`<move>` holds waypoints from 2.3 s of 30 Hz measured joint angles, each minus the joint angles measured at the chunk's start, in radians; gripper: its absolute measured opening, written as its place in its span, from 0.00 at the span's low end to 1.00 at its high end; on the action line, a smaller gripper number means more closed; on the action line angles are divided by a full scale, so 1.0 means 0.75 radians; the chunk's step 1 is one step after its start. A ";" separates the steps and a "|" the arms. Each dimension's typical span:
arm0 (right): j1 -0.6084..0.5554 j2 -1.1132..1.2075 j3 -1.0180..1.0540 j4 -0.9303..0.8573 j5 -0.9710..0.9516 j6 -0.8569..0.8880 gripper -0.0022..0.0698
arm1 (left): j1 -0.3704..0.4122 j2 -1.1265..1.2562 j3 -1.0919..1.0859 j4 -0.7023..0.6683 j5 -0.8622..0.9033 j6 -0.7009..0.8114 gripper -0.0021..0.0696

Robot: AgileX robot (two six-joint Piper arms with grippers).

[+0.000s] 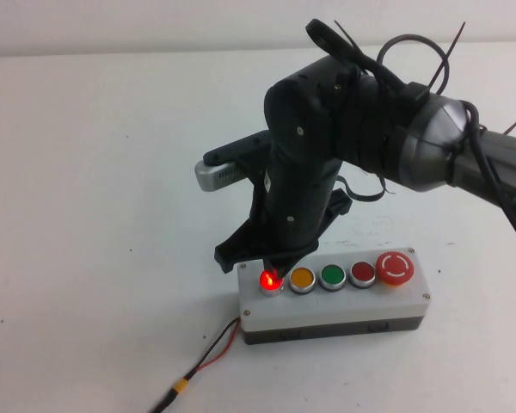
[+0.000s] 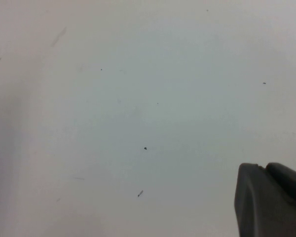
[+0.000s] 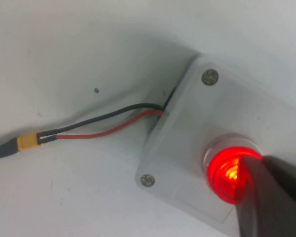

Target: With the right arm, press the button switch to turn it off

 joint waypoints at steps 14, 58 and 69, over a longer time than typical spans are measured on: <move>0.000 0.027 -0.016 0.003 0.008 0.000 0.01 | 0.000 0.000 0.000 0.000 0.000 0.000 0.03; 0.268 -1.467 0.814 -0.317 0.038 0.140 0.01 | 0.000 0.000 0.000 0.000 0.000 0.000 0.03; -0.316 -1.764 1.644 -0.370 -1.055 0.140 0.01 | 0.000 0.000 0.000 0.000 0.000 0.000 0.03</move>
